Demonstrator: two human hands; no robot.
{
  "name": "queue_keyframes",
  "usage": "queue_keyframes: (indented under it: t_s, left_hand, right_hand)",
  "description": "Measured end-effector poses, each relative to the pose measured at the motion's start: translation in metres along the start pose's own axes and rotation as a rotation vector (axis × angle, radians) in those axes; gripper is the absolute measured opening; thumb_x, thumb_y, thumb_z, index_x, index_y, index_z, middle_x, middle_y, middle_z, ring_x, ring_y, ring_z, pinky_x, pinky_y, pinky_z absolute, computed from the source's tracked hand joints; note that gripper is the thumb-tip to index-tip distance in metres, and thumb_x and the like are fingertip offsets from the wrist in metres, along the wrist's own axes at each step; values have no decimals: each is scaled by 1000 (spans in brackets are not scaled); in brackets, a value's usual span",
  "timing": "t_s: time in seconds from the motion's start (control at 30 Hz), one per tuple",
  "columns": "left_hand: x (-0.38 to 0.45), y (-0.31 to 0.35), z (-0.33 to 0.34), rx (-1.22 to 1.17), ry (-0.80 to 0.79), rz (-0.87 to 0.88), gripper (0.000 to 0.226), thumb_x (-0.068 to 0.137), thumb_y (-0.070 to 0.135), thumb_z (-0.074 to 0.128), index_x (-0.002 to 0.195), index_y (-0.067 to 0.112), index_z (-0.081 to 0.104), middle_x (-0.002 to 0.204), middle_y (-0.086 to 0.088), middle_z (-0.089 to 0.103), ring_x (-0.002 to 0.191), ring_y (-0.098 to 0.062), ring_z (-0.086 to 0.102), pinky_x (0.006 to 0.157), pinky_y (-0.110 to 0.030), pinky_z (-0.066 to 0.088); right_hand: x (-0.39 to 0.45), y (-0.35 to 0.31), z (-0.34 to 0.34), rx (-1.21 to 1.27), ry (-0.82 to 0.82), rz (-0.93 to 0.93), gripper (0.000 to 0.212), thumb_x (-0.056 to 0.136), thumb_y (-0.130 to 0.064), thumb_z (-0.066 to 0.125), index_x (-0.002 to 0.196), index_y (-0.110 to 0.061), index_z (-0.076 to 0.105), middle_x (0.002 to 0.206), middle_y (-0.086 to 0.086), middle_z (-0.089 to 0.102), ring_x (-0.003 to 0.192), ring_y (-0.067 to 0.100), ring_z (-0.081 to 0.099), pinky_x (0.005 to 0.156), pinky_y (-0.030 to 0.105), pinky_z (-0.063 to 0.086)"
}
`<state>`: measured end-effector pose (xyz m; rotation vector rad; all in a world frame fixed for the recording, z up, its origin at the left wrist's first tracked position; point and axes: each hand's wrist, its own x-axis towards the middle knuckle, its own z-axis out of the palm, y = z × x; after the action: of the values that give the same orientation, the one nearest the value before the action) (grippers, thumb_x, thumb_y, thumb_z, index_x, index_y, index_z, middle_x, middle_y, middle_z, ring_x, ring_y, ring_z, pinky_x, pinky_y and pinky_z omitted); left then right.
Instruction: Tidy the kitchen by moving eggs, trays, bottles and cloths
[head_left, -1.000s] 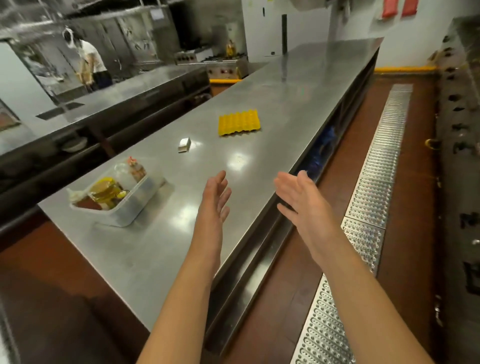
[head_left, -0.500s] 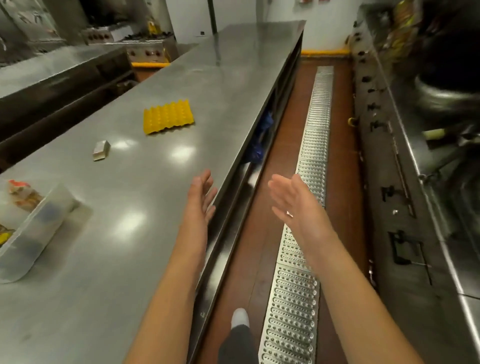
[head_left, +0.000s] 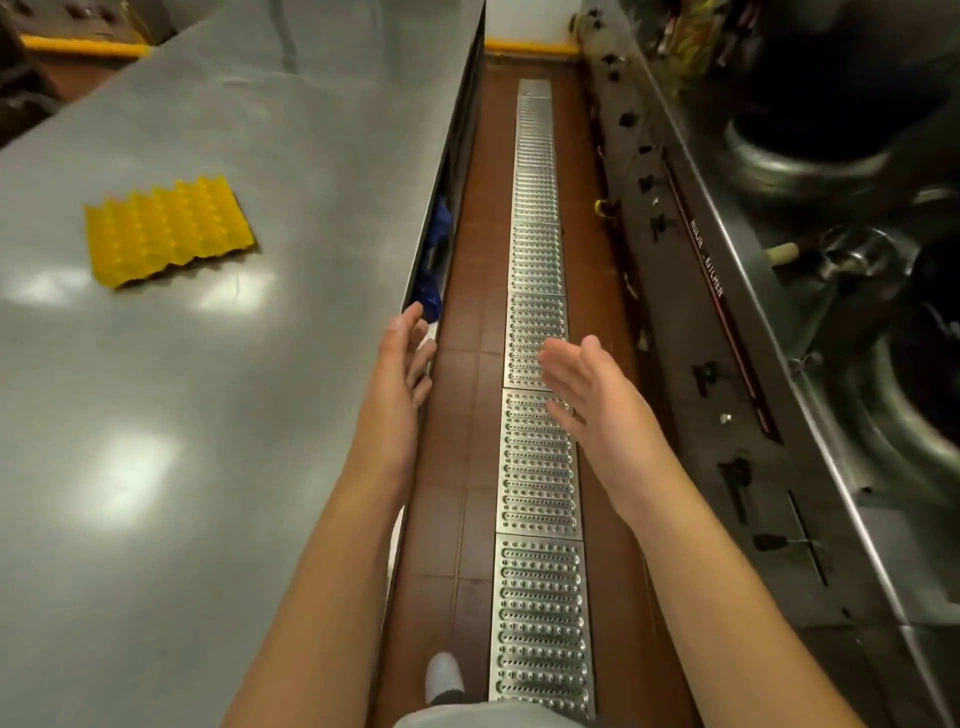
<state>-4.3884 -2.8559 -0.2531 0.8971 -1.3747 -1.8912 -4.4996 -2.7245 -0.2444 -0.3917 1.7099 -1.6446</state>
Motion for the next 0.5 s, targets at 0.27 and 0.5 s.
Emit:
queue_keyframes:
  t_s: [0.27,0.5]
  left_hand:
    - [95,-9,13,22,26,-49,56,104,52,25,151,27,42,152,6,48,134,-5,49,112,-28,36]
    - [197,-13,62,49,175,-68,52,106,49,23,148,28,45,149,6,50,134,-6,50,117,-34,32]
  right_hand:
    - [103,-21,-2,-11,-9,40,51,102,-53,34,140,-25,53,140,-10,57,129,4,51,110,30,38]
    - [244,-40,-24,11,-151,85,54,103,-51,31,143,-21,50,144,-6,54,133,9,47,118,41,32]
